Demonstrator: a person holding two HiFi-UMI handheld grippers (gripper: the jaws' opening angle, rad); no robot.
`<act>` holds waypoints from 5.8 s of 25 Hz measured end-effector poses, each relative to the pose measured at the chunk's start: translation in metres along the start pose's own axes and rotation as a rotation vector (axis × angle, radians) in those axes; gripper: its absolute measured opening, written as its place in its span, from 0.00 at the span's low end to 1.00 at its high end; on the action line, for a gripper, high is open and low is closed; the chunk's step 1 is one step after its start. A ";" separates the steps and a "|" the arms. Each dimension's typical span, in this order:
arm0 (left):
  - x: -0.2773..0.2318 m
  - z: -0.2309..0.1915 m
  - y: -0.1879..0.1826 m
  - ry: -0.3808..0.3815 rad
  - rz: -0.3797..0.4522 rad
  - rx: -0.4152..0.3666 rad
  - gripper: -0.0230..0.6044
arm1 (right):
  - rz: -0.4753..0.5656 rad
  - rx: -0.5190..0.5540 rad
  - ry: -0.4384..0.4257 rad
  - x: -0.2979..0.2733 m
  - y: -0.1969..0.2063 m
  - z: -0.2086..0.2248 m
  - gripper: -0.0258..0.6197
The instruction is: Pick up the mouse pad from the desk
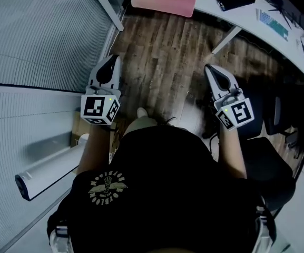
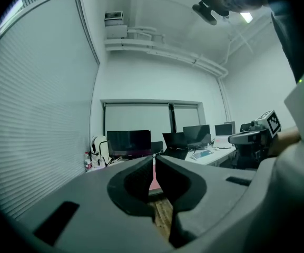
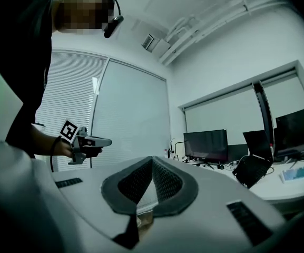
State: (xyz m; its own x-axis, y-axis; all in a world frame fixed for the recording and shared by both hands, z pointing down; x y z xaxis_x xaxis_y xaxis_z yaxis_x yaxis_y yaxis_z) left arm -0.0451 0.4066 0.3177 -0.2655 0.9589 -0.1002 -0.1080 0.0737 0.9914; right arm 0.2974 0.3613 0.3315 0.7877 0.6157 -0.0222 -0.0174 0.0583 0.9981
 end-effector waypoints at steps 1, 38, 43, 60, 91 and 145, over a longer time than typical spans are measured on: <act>0.000 -0.003 0.002 0.004 -0.004 0.003 0.07 | 0.001 -0.002 0.010 0.000 0.001 0.000 0.04; -0.016 -0.183 0.031 0.132 0.066 0.038 0.05 | 0.048 -0.008 0.255 -0.107 -0.027 -0.049 0.04; -0.037 -0.194 0.030 0.118 0.044 0.025 0.05 | 0.054 -0.042 0.239 -0.126 -0.022 -0.026 0.04; -0.149 -0.218 0.032 0.107 -0.017 0.035 0.05 | 0.038 -0.056 0.199 -0.206 -0.017 0.069 0.04; -0.308 -0.200 -0.006 0.017 -0.018 0.078 0.05 | 0.086 -0.093 0.091 -0.265 -0.019 0.261 0.04; -0.535 -0.326 0.037 0.195 -0.059 0.160 0.05 | -0.018 -0.068 0.259 -0.416 -0.027 0.363 0.04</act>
State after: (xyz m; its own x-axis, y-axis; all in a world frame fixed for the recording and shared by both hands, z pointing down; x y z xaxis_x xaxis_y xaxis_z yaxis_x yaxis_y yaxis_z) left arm -0.2194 -0.1932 0.3802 -0.4444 0.8819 -0.1577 0.0199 0.1857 0.9824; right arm 0.1933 -0.1815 0.3347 0.6041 0.7944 -0.0624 -0.0530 0.1183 0.9916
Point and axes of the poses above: the fingertips, and each gripper's own axes: x backward along the fingers, z to its right, y out of its underside, the point moved 8 cm from there along x, backward along the fingers, and after that the axes turned 2 degrees about -x, right-handed, at the moved point
